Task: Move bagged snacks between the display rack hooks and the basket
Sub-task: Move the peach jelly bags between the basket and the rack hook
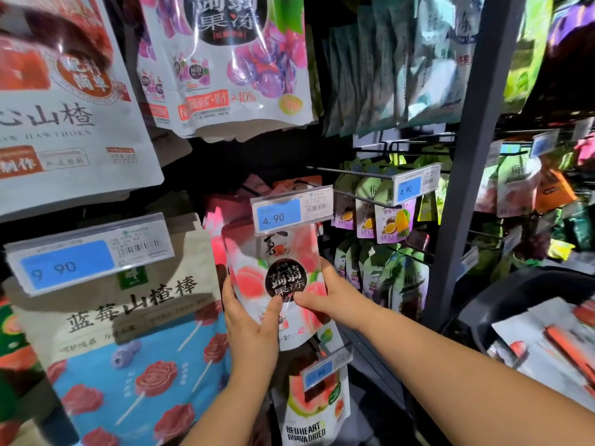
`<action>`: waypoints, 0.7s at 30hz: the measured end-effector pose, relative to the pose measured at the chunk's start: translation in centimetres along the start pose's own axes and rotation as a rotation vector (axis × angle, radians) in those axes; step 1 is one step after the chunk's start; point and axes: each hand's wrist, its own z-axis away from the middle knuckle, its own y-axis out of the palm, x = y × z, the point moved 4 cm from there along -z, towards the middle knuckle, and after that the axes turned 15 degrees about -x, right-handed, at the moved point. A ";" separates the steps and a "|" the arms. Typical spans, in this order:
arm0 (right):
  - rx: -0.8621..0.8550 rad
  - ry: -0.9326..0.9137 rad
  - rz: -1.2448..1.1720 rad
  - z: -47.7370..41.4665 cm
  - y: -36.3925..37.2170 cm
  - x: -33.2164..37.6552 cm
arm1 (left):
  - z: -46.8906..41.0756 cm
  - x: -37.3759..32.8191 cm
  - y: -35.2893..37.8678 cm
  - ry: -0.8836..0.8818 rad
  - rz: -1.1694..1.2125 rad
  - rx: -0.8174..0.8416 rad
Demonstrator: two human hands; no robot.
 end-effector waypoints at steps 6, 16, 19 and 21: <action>-0.044 -0.006 -0.051 1.3 -0.5 -0.6 | 1.8 -0.7 -0.6 -0.011 -0.016 -0.018; -0.088 -0.041 -0.034 3.1 -0.7 -0.7 | 3.0 -1.8 -1.4 0.040 -0.070 0.005; -0.116 -0.038 -0.004 3.4 -0.6 -0.7 | 3.2 -1.8 -1.7 0.059 -0.082 0.021; -0.130 -0.053 0.023 3.7 -0.7 -0.4 | 3.5 -1.9 -1.8 0.072 -0.092 0.030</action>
